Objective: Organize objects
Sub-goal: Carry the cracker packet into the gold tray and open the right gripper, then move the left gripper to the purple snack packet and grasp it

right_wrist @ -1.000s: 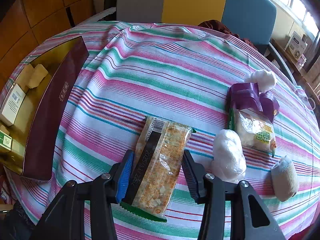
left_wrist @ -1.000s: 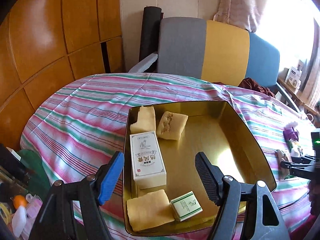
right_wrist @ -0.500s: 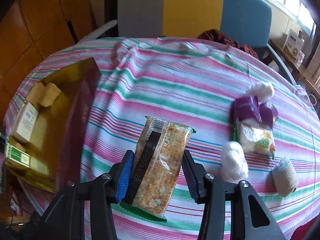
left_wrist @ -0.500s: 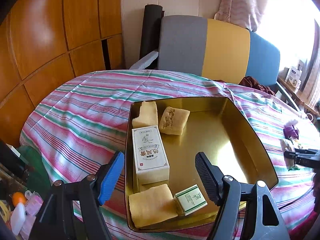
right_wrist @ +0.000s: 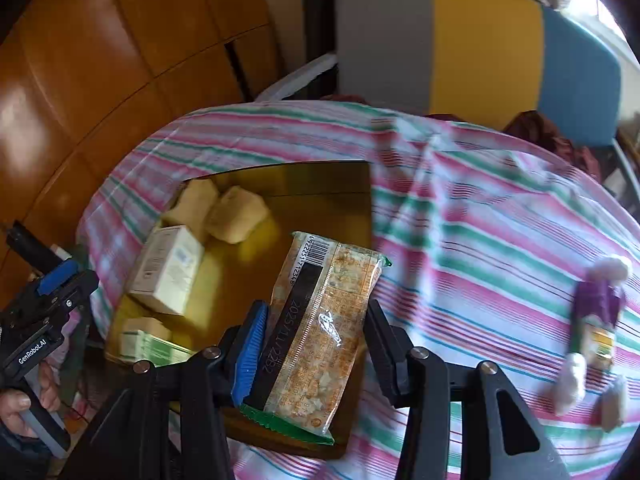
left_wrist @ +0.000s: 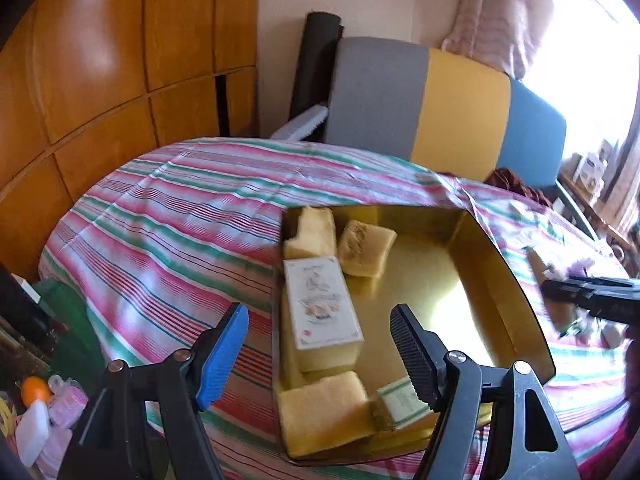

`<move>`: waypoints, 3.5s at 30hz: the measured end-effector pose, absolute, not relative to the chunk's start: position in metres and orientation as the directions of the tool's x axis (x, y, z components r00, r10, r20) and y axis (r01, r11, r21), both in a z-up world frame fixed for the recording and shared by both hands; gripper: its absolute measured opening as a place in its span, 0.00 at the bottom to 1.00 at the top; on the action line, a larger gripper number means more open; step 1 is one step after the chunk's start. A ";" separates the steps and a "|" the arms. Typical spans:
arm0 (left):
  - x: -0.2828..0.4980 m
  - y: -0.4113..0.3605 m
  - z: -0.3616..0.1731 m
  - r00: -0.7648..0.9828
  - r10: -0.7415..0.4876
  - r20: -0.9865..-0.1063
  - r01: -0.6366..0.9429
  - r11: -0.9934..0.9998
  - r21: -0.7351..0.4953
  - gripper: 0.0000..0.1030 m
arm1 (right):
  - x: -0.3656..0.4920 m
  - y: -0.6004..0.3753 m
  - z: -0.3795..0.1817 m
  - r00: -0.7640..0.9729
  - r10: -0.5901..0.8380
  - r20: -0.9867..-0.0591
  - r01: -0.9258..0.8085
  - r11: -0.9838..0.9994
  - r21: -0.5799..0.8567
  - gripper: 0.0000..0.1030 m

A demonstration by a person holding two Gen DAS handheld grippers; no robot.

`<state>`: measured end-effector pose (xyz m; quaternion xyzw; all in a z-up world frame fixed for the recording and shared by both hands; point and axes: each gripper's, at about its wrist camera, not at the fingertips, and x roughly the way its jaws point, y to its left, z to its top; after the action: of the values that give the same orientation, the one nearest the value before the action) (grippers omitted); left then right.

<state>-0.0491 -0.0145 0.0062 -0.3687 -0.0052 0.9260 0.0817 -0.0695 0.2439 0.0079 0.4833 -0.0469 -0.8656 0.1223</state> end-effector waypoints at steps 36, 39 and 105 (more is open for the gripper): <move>-0.061 -0.080 -0.026 -0.670 0.082 -0.737 0.012 -0.992 -0.122 0.74 | -0.137 0.110 -0.066 -0.347 -0.288 -0.893 0.245 -0.946 0.211 0.49; -0.060 -0.079 -0.025 -0.676 0.079 -0.732 0.011 -0.993 -0.118 0.74 | -0.129 0.113 -0.055 -0.381 -0.283 -0.880 0.246 -0.949 0.199 0.49; -0.038 0.220 0.027 -0.580 0.408 -0.705 -0.584 -0.812 0.011 0.77 | 0.058 0.547 -0.007 -0.457 0.255 -0.852 -0.627 -0.772 0.105 0.65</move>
<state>-0.0378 0.2199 0.0272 -0.3611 0.1218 0.8806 0.2817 0.0583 0.5473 -0.0068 0.4480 -0.2076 -0.8278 -0.2663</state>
